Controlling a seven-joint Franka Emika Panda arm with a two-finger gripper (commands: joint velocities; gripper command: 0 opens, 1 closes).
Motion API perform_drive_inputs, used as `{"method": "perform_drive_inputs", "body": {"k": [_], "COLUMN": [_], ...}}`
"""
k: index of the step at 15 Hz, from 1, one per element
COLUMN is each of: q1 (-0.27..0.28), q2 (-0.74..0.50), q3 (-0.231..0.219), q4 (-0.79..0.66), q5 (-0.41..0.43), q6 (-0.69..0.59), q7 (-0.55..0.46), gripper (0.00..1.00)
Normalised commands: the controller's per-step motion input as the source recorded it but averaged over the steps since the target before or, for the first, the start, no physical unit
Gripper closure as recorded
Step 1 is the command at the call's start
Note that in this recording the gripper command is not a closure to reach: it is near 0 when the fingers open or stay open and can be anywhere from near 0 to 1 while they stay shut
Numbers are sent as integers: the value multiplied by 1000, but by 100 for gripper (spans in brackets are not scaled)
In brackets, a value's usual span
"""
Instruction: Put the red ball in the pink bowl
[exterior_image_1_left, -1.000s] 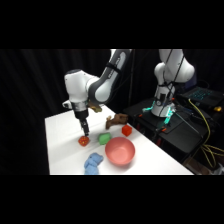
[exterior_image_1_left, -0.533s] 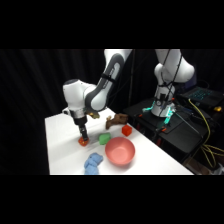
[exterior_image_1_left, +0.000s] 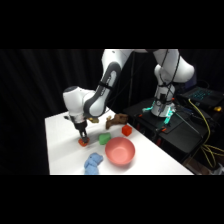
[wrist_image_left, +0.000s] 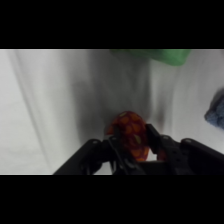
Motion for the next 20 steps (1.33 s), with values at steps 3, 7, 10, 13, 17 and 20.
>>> {"method": "perform_drive_inputs", "body": {"k": [3, 7, 10, 13, 17, 20], "q1": [-32, 9, 64, 94, 120, 134], "q2": [-50, -303, -454, -468, -530, -599], "q3": [34, 18, -27, -55, -45, 15], "q4": [60, -106, -170, -222, -372, -501], "q5": [28, 3, -49, -92, -113, -90], "q6": [-50, -185, -270, -278, -216, -101], "q7": [29, 38, 89, 126, 144, 121], "gripper": [63, 18, 18, 18, 18, 18]}}
